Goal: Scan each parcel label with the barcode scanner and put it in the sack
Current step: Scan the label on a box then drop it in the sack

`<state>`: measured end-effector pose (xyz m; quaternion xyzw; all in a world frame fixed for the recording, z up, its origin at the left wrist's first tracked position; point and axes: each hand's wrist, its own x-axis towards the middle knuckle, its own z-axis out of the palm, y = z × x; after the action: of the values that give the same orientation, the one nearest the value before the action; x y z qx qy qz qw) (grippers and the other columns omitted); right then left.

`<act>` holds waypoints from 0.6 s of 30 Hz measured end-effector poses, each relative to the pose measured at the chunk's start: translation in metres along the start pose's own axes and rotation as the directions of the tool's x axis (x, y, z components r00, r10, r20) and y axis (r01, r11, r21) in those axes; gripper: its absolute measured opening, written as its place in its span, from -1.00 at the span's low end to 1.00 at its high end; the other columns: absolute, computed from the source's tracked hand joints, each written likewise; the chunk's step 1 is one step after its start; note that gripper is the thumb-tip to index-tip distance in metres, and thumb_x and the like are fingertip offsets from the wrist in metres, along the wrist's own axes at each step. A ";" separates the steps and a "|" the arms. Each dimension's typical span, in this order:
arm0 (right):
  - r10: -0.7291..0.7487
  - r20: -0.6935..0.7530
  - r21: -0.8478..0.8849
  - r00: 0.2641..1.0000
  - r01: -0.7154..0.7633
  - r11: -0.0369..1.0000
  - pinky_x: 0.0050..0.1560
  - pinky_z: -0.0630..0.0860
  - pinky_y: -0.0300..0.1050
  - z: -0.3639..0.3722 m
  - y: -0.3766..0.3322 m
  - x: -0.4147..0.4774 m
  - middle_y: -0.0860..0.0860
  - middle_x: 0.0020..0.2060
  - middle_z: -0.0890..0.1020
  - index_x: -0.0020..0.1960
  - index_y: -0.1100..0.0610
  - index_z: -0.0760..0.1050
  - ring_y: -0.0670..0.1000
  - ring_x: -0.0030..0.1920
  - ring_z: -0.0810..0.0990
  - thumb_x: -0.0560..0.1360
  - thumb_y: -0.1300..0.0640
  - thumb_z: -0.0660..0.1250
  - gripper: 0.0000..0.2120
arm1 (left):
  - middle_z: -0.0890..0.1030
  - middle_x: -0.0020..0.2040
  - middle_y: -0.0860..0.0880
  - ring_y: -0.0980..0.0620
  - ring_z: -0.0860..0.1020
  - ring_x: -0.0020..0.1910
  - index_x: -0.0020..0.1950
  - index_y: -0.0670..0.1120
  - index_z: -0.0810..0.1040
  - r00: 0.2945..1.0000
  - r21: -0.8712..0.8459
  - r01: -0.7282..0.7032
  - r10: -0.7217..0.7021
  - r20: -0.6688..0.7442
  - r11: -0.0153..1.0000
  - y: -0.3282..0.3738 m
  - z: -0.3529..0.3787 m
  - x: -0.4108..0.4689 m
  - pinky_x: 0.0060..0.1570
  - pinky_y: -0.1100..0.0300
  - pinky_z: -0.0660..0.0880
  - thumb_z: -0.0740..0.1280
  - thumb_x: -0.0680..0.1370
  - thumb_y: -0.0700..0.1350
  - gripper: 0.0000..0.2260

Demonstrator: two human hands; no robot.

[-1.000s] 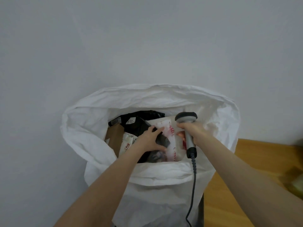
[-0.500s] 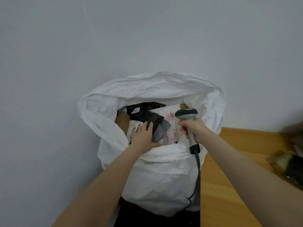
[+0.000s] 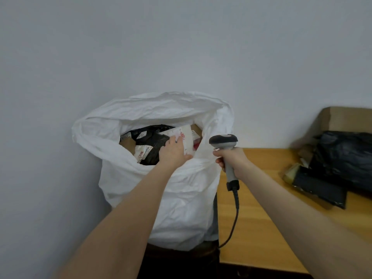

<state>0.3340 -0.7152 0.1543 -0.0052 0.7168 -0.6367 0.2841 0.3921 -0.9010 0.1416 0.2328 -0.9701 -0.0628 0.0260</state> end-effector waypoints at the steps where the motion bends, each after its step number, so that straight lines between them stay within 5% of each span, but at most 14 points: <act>1: -0.005 -0.006 0.004 1.000 0.005 1.000 -0.43 0.41 -0.17 -0.008 0.001 -0.003 0.09 -0.41 0.57 -0.01 0.25 0.54 -0.03 -0.48 0.46 0.46 0.25 0.42 -0.86 | 0.17 0.50 -0.15 -0.16 0.26 0.43 0.53 -0.12 0.10 1.000 -0.001 -0.012 0.012 -0.003 1.000 0.010 -0.001 -0.001 0.29 -0.06 0.32 0.32 0.51 0.21 -0.25; 9: -0.021 -0.057 0.041 0.998 0.024 0.999 -0.43 0.39 -0.18 -0.111 0.007 -0.022 0.08 -0.43 0.53 -0.05 0.26 0.52 -0.02 -0.49 0.43 0.45 0.27 0.38 -0.90 | 0.27 0.43 -0.16 -0.16 0.31 0.37 0.48 -0.14 0.19 0.990 0.016 -0.110 0.111 -0.086 0.994 0.120 0.002 -0.003 0.22 -0.02 0.36 0.29 0.56 0.13 -0.39; 18: 0.051 -0.188 0.090 0.981 -0.035 0.995 -0.42 0.40 -0.14 -0.298 0.047 -0.026 0.08 -0.46 0.53 -0.10 0.26 0.52 -0.01 -0.49 0.43 0.47 0.25 0.39 -0.92 | 0.23 0.47 -0.16 -0.15 0.30 0.40 0.52 -0.13 0.13 0.978 -0.002 -0.208 0.208 -0.010 0.978 0.307 0.042 -0.016 0.27 -0.04 0.36 0.29 0.56 0.12 -0.35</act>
<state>0.2497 -0.4259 0.1299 0.0834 0.7126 -0.6583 0.2279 0.2657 -0.6175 0.1409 0.1303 -0.9889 -0.0601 0.0376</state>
